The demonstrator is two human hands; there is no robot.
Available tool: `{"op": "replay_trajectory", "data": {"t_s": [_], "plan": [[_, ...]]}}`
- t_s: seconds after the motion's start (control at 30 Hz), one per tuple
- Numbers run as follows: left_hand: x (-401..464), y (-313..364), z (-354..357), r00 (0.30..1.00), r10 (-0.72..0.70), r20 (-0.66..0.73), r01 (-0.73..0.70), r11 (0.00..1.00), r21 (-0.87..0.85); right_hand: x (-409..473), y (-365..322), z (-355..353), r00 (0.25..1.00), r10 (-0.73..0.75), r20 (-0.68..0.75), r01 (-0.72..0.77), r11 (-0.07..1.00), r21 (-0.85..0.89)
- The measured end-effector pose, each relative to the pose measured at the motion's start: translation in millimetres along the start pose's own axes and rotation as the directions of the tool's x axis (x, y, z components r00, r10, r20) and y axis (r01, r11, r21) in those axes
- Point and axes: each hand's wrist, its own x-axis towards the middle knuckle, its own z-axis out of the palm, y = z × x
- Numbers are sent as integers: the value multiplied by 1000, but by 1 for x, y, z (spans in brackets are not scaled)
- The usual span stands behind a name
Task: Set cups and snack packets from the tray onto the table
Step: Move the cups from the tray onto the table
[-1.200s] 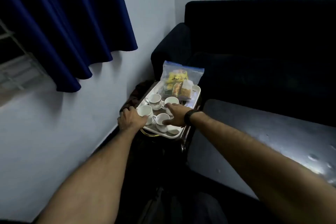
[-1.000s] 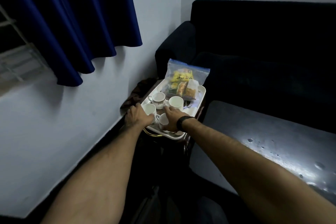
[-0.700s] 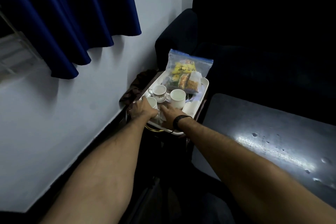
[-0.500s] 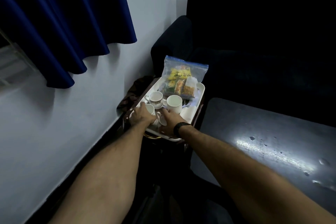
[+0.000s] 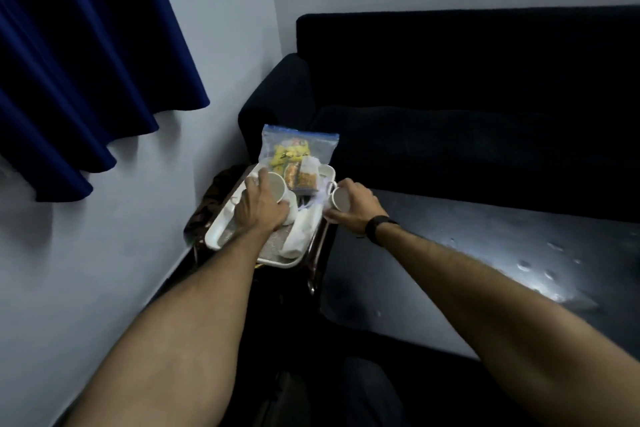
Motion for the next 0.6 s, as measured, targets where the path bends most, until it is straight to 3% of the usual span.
{"op": "replay_trajectory", "data": {"t_s": [0.23, 0.37, 0.6], "plan": [[-36, 105, 53, 936, 274, 220, -278, 960, -10, -53, 96, -73, 961, 237, -140, -249, 966, -71], [-58, 149, 86, 844, 328, 425, -354, 935, -18, -86, 153, -95, 922, 343, -179, -367, 922, -122], [-84, 196, 135, 754, 347, 558, -397, 917, -34, -118, 221, -96, 858, 470, -206, -502, 852, -149]]}}
